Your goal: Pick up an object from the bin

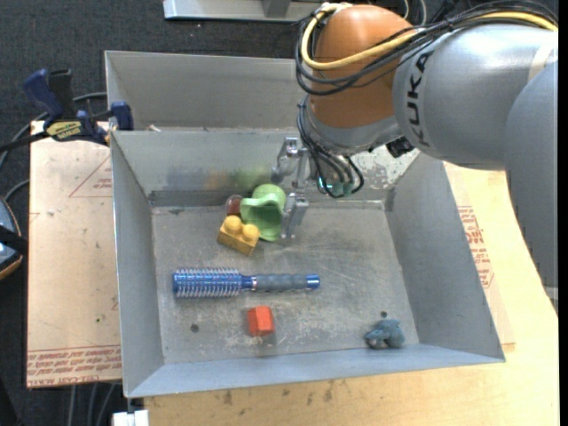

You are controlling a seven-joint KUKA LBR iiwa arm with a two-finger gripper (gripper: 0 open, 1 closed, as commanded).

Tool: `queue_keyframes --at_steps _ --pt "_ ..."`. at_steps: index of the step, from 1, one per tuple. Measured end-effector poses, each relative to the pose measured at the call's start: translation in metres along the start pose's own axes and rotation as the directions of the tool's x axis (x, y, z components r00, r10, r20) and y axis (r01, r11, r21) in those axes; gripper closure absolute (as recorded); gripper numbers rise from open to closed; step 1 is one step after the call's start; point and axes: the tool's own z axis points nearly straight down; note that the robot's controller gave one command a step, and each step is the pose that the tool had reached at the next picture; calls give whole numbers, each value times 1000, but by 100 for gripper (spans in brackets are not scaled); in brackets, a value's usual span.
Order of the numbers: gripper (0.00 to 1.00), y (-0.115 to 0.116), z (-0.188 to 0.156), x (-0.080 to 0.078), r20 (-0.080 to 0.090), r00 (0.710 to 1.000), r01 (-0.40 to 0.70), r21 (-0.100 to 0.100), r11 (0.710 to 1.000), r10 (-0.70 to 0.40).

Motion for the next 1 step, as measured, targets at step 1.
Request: queue_keyframes --at_steps 1 --pt "0 18 121 5 5 997 -71 -1 997 71"
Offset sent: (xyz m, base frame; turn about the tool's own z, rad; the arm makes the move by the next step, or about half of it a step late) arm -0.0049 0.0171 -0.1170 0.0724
